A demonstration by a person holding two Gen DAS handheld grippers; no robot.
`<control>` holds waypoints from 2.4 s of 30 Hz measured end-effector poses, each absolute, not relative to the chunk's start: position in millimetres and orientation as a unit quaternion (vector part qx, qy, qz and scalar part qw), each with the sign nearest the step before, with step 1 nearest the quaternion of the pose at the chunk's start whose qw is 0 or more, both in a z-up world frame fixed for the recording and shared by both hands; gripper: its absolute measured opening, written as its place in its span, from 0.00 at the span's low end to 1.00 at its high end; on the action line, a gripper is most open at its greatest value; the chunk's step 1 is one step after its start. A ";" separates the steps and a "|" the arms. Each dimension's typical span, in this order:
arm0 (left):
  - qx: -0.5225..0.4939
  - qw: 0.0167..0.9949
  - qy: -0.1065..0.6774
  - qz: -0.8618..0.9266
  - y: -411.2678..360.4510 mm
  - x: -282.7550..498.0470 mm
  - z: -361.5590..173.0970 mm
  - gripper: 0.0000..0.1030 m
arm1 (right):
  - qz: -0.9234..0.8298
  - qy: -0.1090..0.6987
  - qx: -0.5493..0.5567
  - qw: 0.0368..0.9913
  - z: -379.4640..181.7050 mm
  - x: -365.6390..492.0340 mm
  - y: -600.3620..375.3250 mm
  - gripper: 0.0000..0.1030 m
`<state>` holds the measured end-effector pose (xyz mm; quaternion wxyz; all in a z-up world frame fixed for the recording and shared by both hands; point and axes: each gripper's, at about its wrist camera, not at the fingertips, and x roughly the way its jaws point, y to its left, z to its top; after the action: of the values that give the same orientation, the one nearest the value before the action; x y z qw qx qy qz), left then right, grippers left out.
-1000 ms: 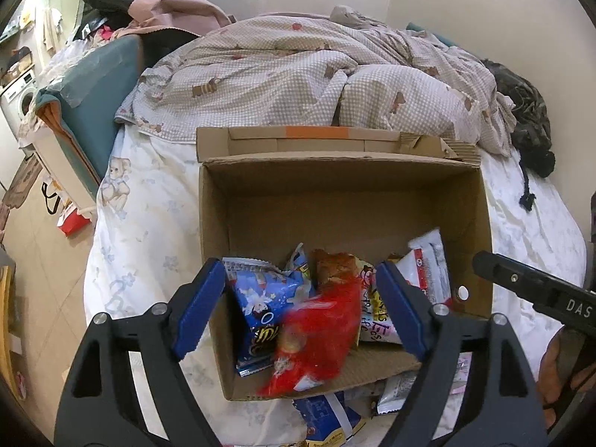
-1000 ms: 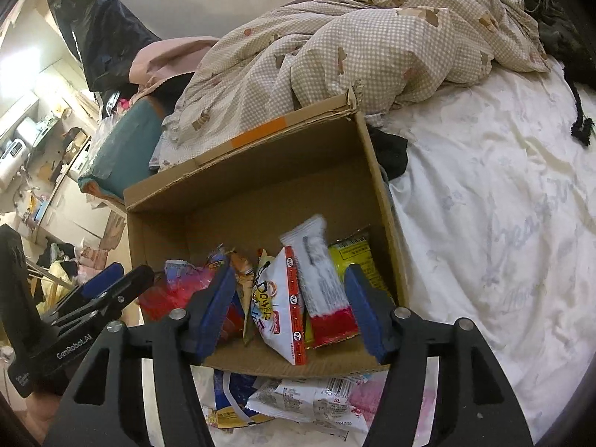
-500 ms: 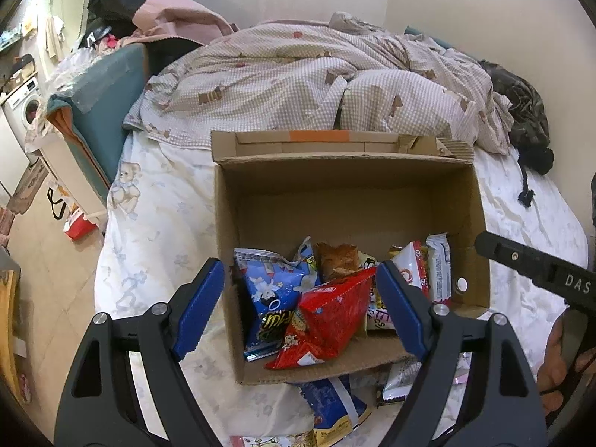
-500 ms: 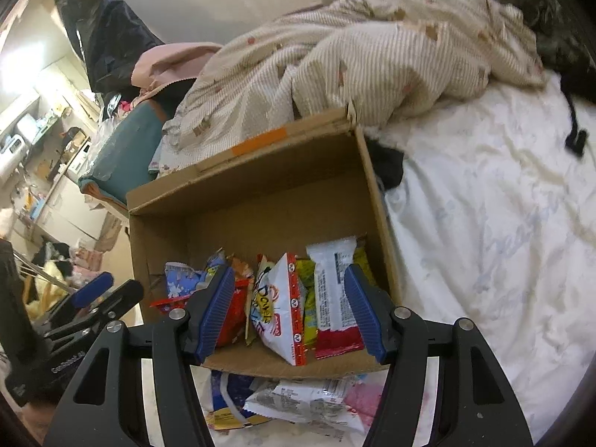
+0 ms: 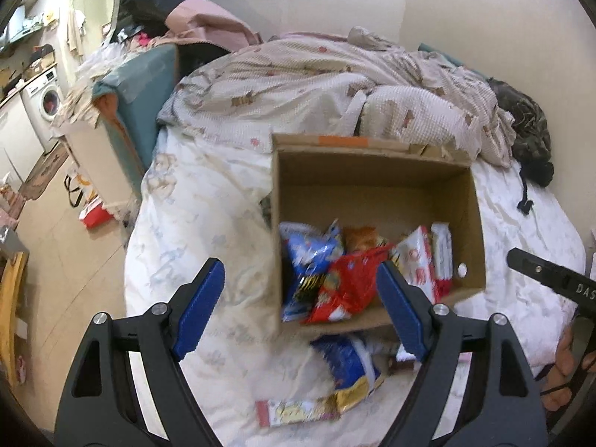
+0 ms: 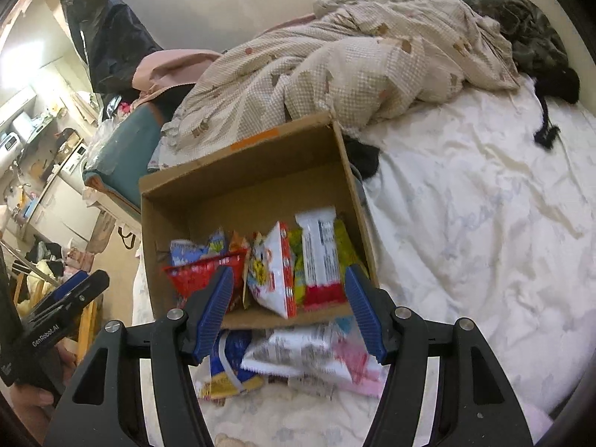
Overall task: Organize snacks
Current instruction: 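Withdraw both tools from the box over the remaining snacks, then grasp the yellow cartoon candy packet with the left tool while the right grasps a small stick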
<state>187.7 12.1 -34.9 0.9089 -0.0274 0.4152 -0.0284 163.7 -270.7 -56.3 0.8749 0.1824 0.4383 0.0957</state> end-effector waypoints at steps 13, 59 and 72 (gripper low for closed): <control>0.002 0.838 0.545 -0.037 29.5 155.2 -93.3 0.79 | 0.099 0.469 0.230 0.847 -72.3 114.8 -281.8 0.63; 0.114 0.731 0.615 -0.273 -58.2 125.0 -106.7 0.22 | 0.070 0.598 0.284 0.746 -152.8 128.3 -288.8 0.67; -0.051 0.806 0.572 -0.146 1.5 131.9 -92.3 0.22 | 0.086 0.648 0.194 0.732 -193.7 165.2 -242.8 0.66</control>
<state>131.9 1.5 -92.3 0.8055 -0.0513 0.5719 -0.1464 165.2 -242.8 -193.7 0.7316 0.1936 0.6480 0.0859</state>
